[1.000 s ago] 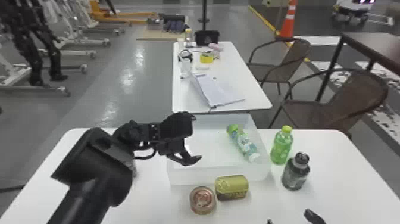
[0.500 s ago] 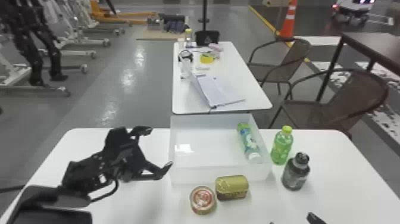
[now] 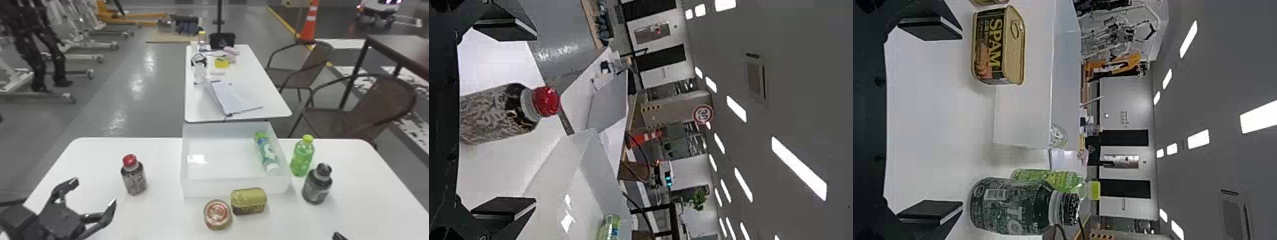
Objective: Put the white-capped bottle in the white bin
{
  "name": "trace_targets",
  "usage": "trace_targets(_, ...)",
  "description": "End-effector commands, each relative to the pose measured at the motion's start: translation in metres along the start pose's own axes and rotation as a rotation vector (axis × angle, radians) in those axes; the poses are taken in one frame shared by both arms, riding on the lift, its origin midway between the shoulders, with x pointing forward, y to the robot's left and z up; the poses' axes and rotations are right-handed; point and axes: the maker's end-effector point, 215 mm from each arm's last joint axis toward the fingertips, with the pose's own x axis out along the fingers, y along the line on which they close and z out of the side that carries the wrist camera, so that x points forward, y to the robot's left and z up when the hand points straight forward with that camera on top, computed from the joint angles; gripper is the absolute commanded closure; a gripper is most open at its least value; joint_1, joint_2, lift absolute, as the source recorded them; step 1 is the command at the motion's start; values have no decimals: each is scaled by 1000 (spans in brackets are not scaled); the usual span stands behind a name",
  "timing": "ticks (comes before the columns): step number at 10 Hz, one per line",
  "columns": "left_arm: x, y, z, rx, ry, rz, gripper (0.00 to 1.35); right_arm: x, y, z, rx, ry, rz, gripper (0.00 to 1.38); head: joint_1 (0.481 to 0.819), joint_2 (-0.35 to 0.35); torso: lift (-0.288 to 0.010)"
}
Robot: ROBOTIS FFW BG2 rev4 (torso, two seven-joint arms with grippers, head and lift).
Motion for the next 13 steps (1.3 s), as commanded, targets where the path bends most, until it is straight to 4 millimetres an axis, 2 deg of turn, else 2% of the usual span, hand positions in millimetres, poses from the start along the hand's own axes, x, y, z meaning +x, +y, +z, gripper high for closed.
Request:
trace_targets(1,-23,1,-21,-131,-47,79,130,0,1,-1,2,2,0,96,549,0,-100)
trace_targets(5,-54,-7,-48,-209,-31,228,130,-1,1,-3,2,8,0,96,549,0,-100)
trace_targets(7,-57,-22,-58,-250,-12,266,130,-1,1,-2,1,5,-1,96,549,0,-100)
trace_targets(10,-69,-26,-75,-282,30,308,130,-2,1,-2,4,8,-5,96,549,0,-100)
trace_targets(13,-72,-27,-79,-295,37,319,130,-2,0,-1,5,6,-7,96,549,0,-100)
